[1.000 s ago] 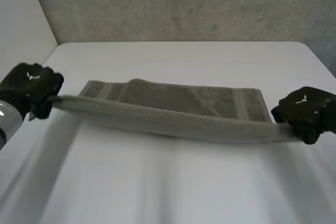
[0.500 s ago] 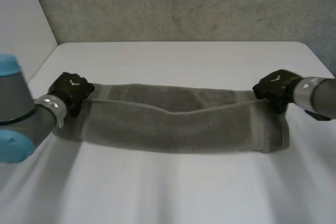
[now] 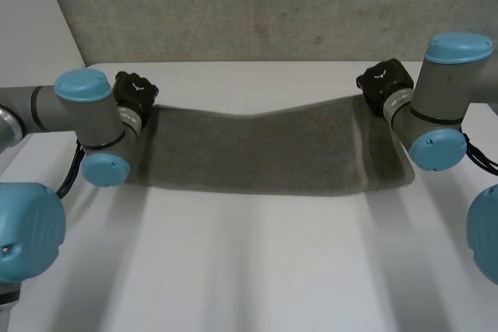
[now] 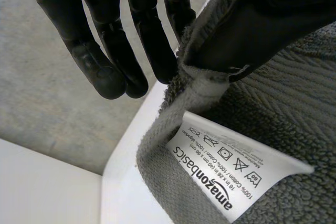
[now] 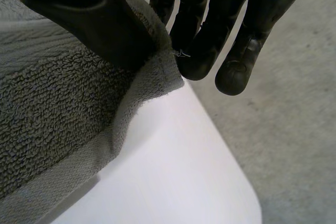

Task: Fold the towel.

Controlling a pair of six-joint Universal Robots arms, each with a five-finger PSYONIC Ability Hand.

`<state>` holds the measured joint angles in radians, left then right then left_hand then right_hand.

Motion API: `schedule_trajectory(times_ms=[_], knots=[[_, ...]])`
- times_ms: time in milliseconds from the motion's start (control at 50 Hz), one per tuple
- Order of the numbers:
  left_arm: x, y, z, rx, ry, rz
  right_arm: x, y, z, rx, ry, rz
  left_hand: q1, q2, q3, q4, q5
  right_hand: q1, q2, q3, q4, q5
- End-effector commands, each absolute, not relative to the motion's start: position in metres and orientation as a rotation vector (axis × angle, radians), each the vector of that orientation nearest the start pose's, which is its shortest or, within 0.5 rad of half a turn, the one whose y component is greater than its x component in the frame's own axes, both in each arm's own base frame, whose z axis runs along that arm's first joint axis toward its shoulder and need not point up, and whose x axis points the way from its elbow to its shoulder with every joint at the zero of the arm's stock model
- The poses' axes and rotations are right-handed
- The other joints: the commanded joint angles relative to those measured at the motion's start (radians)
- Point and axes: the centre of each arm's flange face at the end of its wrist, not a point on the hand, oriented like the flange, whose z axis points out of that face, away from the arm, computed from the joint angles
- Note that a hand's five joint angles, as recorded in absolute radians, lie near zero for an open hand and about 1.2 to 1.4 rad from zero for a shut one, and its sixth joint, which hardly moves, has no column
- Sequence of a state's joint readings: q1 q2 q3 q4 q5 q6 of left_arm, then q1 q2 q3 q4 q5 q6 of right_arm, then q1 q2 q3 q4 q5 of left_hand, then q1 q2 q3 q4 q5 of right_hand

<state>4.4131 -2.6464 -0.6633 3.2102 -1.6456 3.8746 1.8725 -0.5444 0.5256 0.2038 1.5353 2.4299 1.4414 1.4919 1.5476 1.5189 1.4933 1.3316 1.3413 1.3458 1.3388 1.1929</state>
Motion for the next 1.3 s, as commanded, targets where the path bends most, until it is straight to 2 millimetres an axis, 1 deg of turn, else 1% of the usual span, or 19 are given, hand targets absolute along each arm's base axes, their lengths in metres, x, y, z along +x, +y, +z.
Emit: schedule_trajectory(times_ms=[20, 180, 220, 240, 260, 280, 300, 320, 400, 440, 480, 520, 560, 620, 740, 820, 1040, 1220, 1300], knots=[[-0.267, -0.461, 0.137, 0.901, 1.837, -1.853, 0.277, -0.444, 0.185, -1.261, 2.202, -2.261, -0.045, -0.096, -0.151, -0.123, -0.272, 0.065, 0.055, 0.050, 0.058, 0.029], [-0.268, -0.459, 0.123, 0.923, 1.859, -1.825, 0.282, -0.445, 0.163, -1.284, 2.231, -2.222, -0.045, -0.096, -0.151, -0.123, -0.272, 0.065, 0.055, 0.050, 0.058, 0.029], [-0.271, -0.456, 0.119, 0.941, 1.865, -1.822, 0.283, -0.444, 0.157, -1.293, 2.243, -2.204, -0.045, -0.096, -0.151, -0.123, -0.272, -0.105, -0.114, -0.119, -0.112, -0.140], [-0.275, -0.453, 0.117, 0.954, 1.871, -1.820, 0.283, -0.444, 0.150, -1.295, 2.263, -2.187, -0.289, -0.339, -0.395, -0.366, -0.515, -0.581, -0.591, -0.595, -0.588, -0.617], [-0.279, -0.450, 0.114, 0.965, 1.879, -1.816, 0.283, -0.443, 0.144, -1.293, 2.289, -2.171, -0.742, -0.792, -0.848, -0.819, -0.968, -1.077, -1.087, -1.091, -1.084, -1.113], [-0.279, -0.450, 0.114, 0.965, 1.879, -1.815, 0.283, -0.443, 0.144, -1.293, 2.290, -2.171, -0.746, -0.797, -0.853, -0.824, -0.973, -1.082, -1.092, -1.096, -1.089, -1.118], [-0.282, -0.447, 0.113, 0.971, 1.885, -1.814, 0.283, -0.442, 0.140, -1.290, 2.315, -2.163, -1.133, -1.183, -1.239, -1.211, -1.359, -1.157, -1.167, -1.171, -1.164, -1.193], [-0.284, -0.446, 0.114, 0.972, 1.887, -1.817, 0.285, -0.440, 0.140, -1.285, 2.323, -2.160, -1.267, -1.317, -1.373, -1.344, -1.493, -1.157, -1.167, -1.171, -1.164, -1.193], [-0.285, -0.440, 0.129, 0.929, 1.951, -1.850, 0.285, -0.433, 0.136, -1.291, 2.349, -2.112, -1.260, -1.311, -1.366, -1.338, -1.487, -1.157, -1.167, -1.171, -1.164, -1.193], [-0.281, -0.438, 0.141, 0.889, 1.996, -1.879, 0.285, -0.429, 0.145, -1.290, 2.340, -2.117, -1.257, -1.308, -1.363, -1.335, -1.484, -1.157, -1.167, -1.171, -1.164, -1.193], [-0.278, -0.434, 0.152, 0.841, 2.050, -1.910, 0.281, -0.417, 0.177, -1.260, 2.314, -2.151, -1.254, -1.305, -1.361, -1.332, -1.481, -1.157, -1.167, -1.171, -1.164, -1.193], [-0.275, -0.430, 0.165, 0.795, 2.098, -1.954, 0.281, -0.417, 0.177, -1.260, 2.313, -2.151, -1.251, -1.302, -1.358, -1.329, -1.478, -1.157, -1.167, -1.171, -1.164, -1.193], [-0.273, -0.422, 0.176, 0.768, 2.154, -1.998, 0.273, -0.400, 0.203, -1.226, 2.299, -2.137, -1.248, -1.299, -1.355, -1.326, -1.475, -1.157, -1.167, -1.171, -1.164, -1.193], [-0.266, -0.404, 0.195, 0.777, 2.245, -2.056, 0.268, -0.381, 0.219, -1.229, 2.276, -2.113, -1.243, -1.293, -1.349, -1.320, -1.469, -1.157, -1.167, -1.171, -1.164, -1.193], [-0.254, -0.364, 0.209, 0.894, 2.311, -2.097, 0.259, -0.346, 0.227, -1.286, 2.289, -1.989, -1.240, -1.290, -1.346, -1.317, -1.466, -1.157, -1.167, -1.171, -1.164, -1.193], [-0.244, -0.337, 0.205, 0.927, 2.342, -2.089, 0.249, -0.324, 0.214, -1.317, 2.354, -1.840, -1.240, -1.290, -1.346, -1.317, -1.466, -1.065, -1.075, -1.079, -1.072, -1.101], [-0.224, -0.292, 0.190, 0.897, 2.348, -2.077, 0.230, -0.322, 0.172, -1.309, 2.404, -1.710, -1.240, -1.290, -1.346, -1.317, -1.466, -0.982, -0.992, -0.997, -0.990, -1.018], [-0.222, -0.286, 0.178, 0.884, 2.311, -2.118, 0.228, -0.341, 0.132, -1.288, 2.410, -1.753, -1.243, -1.293, -1.349, -1.320, -1.469, -0.797, -0.807, -0.812, -0.805, -0.833], [-0.222, -0.287, 0.178, 0.879, 2.304, -2.123, 0.225, -0.346, 0.126, -1.279, 2.425, -1.756, -1.243, -1.293, -1.349, -1.320, -1.469, -0.441, -0.450, -0.455, -0.448, -0.476]])
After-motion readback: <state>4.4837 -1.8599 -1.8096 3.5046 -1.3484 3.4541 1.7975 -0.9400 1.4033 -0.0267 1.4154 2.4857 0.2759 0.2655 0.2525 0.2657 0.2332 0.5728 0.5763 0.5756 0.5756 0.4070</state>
